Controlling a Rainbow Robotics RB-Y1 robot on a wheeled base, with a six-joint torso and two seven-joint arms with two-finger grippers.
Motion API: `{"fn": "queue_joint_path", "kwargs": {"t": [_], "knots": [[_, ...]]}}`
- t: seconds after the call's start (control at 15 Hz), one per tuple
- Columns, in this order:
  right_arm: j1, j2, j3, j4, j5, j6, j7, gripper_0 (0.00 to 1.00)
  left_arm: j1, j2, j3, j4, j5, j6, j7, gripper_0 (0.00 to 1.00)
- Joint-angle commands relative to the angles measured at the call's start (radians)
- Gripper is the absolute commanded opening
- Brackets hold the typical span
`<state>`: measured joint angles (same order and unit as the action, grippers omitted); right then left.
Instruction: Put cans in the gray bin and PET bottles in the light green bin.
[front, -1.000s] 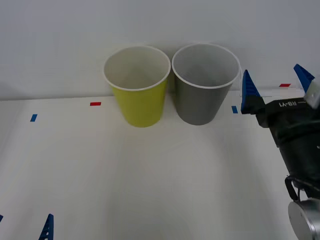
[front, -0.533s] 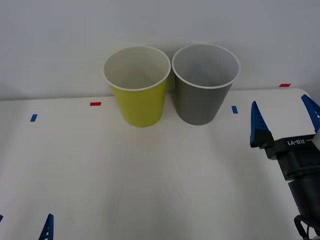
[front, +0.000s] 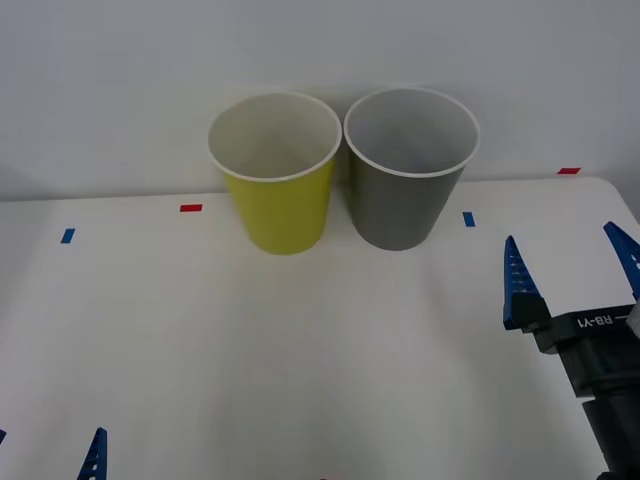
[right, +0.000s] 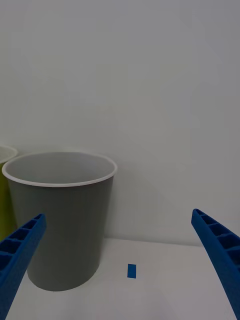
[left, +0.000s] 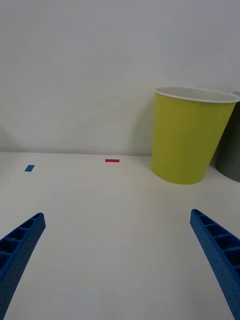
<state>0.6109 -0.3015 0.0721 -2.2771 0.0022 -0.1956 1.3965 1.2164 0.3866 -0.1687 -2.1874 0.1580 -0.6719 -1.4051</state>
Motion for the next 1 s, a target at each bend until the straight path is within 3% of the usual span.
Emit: {"fn": "queue_joint_path", "kwargs": {"t": [0.07,0.53,1.0], "knots": [[0.036,-0.007,-0.008,0.004,0.005,-0.015,-0.021,1.0,0.0,0.0,0.0,0.0,0.0,0.0,0.0,1.0],[0.222,0.001,-0.025,0.16,-0.024,-0.286,-0.037,1.0,0.0,0.0,0.0,0.0,0.0,0.0,0.0,1.0],[0.388,-0.005,0.046,0.183,-0.054,-0.415,-0.047,1.0,0.0,0.0,0.0,0.0,0.0,0.0,0.0,1.0]]}}
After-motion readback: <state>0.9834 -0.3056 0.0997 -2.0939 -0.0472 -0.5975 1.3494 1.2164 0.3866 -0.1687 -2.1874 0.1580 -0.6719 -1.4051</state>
